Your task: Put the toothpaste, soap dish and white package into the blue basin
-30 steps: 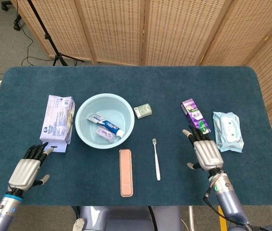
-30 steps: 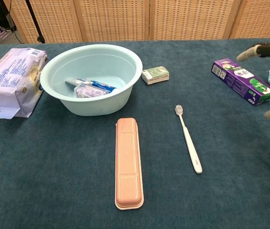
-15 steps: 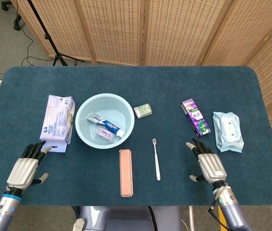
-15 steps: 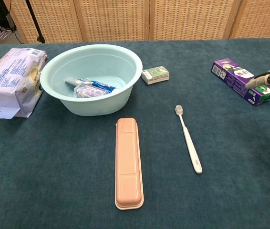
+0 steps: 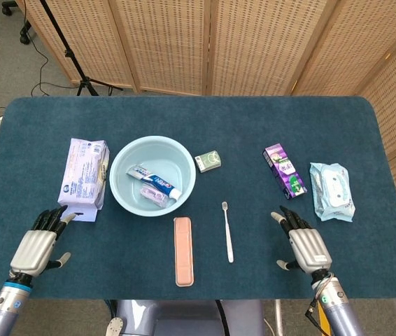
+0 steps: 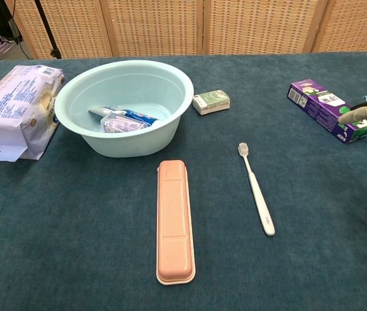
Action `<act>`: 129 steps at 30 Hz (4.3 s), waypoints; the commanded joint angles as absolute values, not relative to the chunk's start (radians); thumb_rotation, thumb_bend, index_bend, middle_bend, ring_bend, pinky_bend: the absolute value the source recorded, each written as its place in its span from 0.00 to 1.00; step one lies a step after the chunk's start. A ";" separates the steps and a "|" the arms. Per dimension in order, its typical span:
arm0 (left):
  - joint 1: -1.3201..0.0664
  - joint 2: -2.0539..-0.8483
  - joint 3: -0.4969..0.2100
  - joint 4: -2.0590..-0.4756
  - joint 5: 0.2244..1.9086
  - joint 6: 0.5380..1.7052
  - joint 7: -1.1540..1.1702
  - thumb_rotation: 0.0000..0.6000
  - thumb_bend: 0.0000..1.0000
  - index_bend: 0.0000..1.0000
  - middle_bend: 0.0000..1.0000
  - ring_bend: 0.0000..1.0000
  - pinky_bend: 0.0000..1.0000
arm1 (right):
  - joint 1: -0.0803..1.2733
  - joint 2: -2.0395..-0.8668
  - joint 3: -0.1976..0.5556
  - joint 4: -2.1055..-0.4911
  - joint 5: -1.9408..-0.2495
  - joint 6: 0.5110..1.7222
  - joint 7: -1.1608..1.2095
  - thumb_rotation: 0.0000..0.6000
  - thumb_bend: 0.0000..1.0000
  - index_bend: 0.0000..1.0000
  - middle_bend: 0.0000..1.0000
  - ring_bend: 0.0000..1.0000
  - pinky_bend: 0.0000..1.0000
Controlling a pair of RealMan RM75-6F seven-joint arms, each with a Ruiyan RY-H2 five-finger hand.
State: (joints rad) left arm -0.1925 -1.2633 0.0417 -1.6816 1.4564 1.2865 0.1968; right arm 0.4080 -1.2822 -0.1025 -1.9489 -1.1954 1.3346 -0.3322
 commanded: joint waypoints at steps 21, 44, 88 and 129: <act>-0.190 -1.290 0.046 -1.666 1.460 1.288 0.229 1.00 0.25 0.16 0.00 0.00 0.03 | 0.268 -1.263 -0.136 -1.856 -1.398 1.365 -0.236 1.00 0.10 0.11 0.00 0.00 0.17; -0.177 -1.306 0.052 -1.665 1.495 1.322 0.256 1.00 0.25 0.16 0.00 0.00 0.03 | 0.195 -1.286 -0.073 -1.740 -1.487 1.412 -0.125 1.00 0.09 0.03 0.00 0.00 0.08; -0.253 -1.532 0.029 -1.082 1.691 1.448 0.198 1.00 0.25 0.40 0.00 0.00 0.03 | 0.155 -1.246 -0.014 -1.757 -1.520 1.407 -0.037 1.00 0.09 0.03 0.00 0.00 0.08; -0.310 -1.784 0.022 -0.604 1.681 1.515 0.023 1.00 0.35 0.58 0.05 0.00 0.03 | 0.146 -1.240 0.001 -1.761 -1.529 1.390 -0.021 1.00 0.09 0.03 0.00 0.00 0.08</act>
State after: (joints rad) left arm -0.3100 -1.7829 0.0214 -0.6049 1.6811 1.5141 0.0239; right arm 0.1458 -1.2402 0.0011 -1.7607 -1.5287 1.3899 -0.0214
